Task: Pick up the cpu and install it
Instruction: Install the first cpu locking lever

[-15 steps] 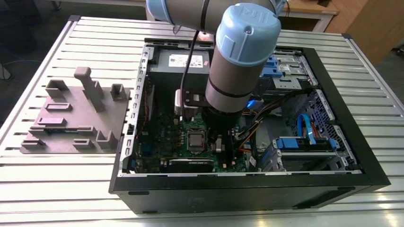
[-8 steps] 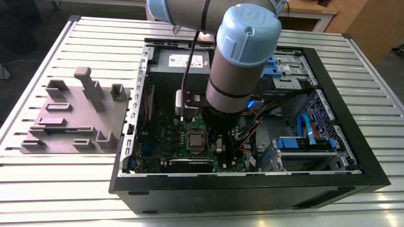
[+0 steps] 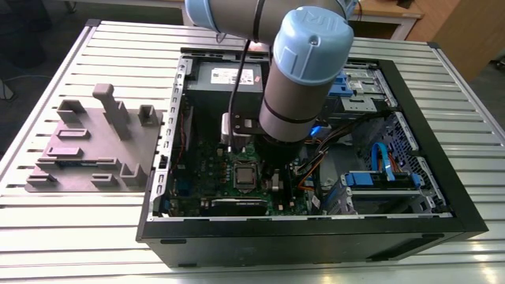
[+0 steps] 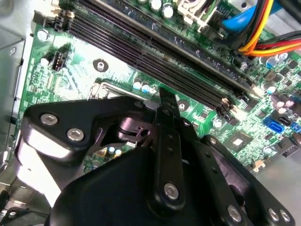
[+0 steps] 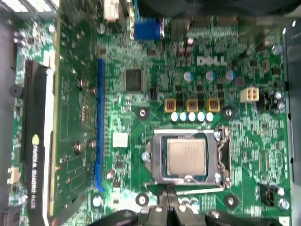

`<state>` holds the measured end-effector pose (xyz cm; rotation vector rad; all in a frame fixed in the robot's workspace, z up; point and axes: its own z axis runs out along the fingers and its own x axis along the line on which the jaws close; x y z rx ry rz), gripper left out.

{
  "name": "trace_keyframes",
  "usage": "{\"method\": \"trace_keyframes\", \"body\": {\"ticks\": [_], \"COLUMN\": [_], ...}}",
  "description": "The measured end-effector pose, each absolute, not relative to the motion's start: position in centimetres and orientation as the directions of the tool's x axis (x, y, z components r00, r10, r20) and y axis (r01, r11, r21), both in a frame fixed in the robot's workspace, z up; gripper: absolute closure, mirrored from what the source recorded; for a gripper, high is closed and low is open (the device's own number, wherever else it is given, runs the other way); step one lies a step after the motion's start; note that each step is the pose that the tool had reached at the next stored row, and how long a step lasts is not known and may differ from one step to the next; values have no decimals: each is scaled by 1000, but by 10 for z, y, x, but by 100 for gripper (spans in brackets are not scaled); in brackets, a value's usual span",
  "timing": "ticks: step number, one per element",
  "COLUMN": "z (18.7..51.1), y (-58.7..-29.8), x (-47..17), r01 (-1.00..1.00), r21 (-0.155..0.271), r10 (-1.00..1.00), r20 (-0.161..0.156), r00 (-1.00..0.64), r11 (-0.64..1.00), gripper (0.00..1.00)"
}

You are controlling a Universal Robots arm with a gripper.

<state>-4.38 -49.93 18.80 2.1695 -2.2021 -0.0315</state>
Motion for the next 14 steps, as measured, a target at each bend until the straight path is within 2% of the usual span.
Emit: {"method": "trace_keyframes", "body": {"ticks": [14], "z": [190], "y": [-499], "x": [-45], "r01": [-999], "r21": [47], "r10": [-1000], "r20": [19], "r00": [-14], "r11": [15], "gripper": [89]}}
